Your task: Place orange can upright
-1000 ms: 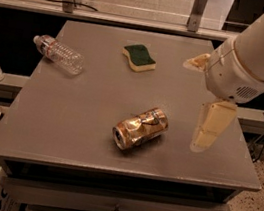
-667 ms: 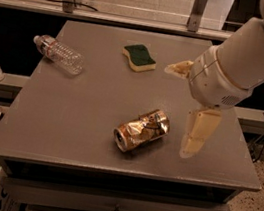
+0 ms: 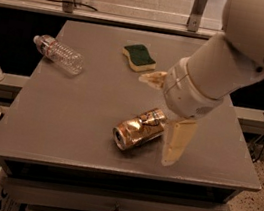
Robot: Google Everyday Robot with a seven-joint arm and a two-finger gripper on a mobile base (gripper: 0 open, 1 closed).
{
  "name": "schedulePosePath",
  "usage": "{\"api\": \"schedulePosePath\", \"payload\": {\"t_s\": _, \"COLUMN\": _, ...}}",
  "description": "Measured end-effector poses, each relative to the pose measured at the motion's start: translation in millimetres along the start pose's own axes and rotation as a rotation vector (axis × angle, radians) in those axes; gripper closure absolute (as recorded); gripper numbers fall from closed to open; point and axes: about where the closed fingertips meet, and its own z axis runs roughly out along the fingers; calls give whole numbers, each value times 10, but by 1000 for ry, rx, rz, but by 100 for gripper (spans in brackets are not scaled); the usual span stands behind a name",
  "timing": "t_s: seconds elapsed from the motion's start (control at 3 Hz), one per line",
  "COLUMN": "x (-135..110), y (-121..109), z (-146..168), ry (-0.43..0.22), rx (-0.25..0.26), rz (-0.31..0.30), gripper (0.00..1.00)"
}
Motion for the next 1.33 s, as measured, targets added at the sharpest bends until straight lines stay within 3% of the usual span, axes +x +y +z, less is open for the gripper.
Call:
{"api": "schedulePosePath", "payload": {"t_s": 0.67, "x": -6, "y": 10, "z": 607, "ry": 135, "rx": -43, "rz": -1, "gripper": 0}}
{"api": "schedulePosePath", "payload": {"t_s": 1.0, "x": 11, "y": 4, "z": 740, "ry": 168, "rx": -53, "rz": 3, "gripper": 0}}
{"api": "schedulePosePath", "payload": {"t_s": 1.33, "x": 121, "y": -49, "z": 767, "ry": 203, "rx": -50, "rz": 25, "gripper": 16}}
